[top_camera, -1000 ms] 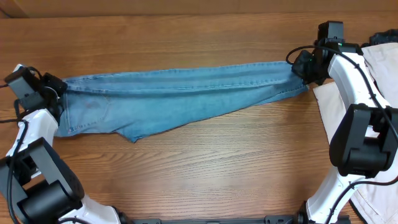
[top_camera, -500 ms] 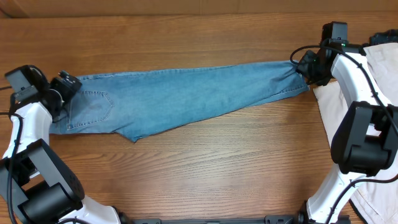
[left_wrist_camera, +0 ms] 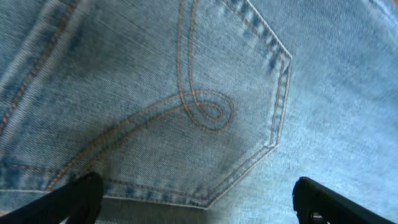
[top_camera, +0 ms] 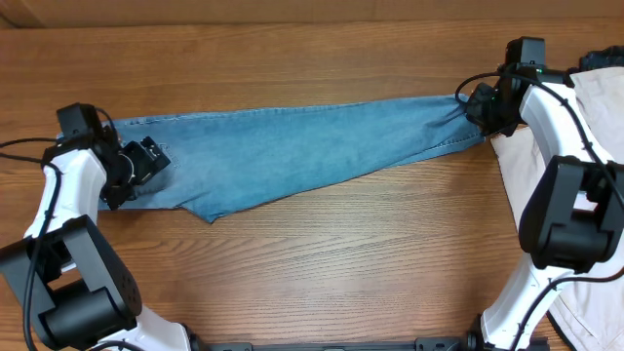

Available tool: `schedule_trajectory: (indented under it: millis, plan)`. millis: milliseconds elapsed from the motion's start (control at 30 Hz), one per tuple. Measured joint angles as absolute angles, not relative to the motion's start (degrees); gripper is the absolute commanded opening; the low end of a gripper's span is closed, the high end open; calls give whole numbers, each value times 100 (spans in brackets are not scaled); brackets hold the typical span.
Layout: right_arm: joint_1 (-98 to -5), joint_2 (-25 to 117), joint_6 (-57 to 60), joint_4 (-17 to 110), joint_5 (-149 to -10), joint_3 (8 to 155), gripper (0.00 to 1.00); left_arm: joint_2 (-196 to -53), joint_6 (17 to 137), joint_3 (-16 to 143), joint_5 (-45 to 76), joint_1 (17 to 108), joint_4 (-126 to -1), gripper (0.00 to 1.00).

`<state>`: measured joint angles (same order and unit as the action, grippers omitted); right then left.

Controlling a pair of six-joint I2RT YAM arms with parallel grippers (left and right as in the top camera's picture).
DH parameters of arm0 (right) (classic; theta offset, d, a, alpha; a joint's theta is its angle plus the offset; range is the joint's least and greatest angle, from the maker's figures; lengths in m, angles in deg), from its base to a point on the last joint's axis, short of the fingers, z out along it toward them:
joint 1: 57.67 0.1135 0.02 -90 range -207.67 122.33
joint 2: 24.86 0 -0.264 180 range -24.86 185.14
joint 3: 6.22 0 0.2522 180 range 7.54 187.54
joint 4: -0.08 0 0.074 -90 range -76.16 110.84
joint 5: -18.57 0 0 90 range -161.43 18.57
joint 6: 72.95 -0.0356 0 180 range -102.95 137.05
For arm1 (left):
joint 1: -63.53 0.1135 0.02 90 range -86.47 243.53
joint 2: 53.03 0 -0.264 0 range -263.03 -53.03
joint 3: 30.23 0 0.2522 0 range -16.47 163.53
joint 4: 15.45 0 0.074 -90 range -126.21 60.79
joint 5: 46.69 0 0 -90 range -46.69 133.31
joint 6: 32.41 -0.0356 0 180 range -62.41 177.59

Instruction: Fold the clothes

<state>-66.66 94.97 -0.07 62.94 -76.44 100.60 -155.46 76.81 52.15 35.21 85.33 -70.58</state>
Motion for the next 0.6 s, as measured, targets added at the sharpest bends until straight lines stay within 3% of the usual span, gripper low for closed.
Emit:
schedule_trajectory:
  millis: [167,400,467,500,600]
  plan:
    - [-6666,9823,30,6082,-7727,10060,26,-15546,7664,5215,3670,8385,-7123,100]
    - [-6666,10039,43,5747,-7760,10060,25,-15546,7664,5215,3701,8376,-7143,100]
    - [-6666,10096,41,5739,-7784,10060,17,-15546,7664,5215,3714,8376,-7143,100]
    - [-6666,10142,37,5728,-7819,10060,4,-15546,7664,5215,3716,8376,-7143,100]
    - [-6695,10203,43,5695,-7894,10075,4,-15546,7664,5215,3718,8376,-7143,100]
